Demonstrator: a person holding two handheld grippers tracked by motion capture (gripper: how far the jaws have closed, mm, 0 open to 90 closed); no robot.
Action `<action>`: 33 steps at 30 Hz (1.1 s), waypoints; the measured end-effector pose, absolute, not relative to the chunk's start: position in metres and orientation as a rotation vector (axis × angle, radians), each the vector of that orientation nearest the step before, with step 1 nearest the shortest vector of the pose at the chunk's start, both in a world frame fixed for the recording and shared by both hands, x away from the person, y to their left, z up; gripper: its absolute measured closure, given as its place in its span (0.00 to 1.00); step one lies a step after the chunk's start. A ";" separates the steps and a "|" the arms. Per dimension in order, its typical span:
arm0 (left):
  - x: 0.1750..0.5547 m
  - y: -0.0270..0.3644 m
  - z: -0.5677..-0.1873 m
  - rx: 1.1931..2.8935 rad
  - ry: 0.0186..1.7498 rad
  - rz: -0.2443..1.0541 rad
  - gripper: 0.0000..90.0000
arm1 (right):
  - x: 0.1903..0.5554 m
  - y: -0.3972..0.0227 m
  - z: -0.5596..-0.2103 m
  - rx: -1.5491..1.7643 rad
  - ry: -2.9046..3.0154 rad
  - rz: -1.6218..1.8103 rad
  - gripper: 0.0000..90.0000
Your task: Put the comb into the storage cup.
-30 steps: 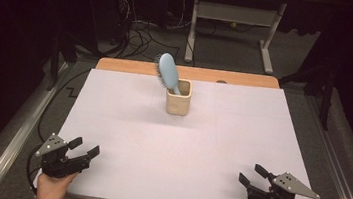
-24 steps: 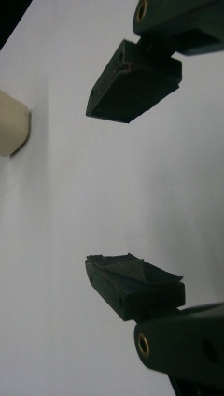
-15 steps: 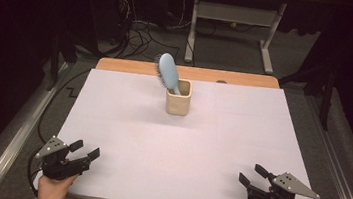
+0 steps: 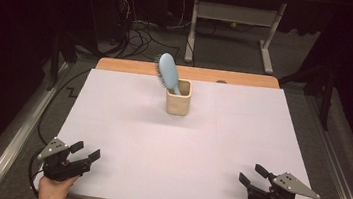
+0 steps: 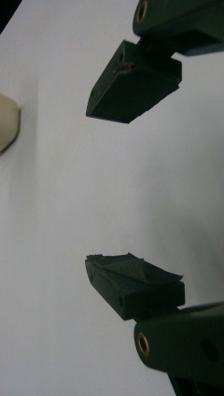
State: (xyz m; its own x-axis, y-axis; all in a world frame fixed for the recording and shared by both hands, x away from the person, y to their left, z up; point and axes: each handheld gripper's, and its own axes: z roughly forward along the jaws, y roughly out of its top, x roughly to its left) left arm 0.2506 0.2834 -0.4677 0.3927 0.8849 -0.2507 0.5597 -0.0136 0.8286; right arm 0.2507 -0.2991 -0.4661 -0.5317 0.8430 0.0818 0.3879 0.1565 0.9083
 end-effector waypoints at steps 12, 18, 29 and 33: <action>0.252 0.282 -0.472 1.712 1.296 0.434 0.28 | 0.251 -0.299 -0.466 1.166 1.993 1.355 0.36; 0.254 0.280 -0.474 1.734 1.302 0.414 0.28 | 0.251 -0.300 -0.466 1.185 1.994 1.357 0.35; 0.254 0.280 -0.475 1.734 1.302 0.417 0.27 | 0.252 -0.300 -0.467 1.192 1.993 1.359 0.34; 0.254 0.280 -0.475 1.733 1.303 0.416 0.27 | 0.251 -0.300 -0.466 1.192 1.992 1.362 0.34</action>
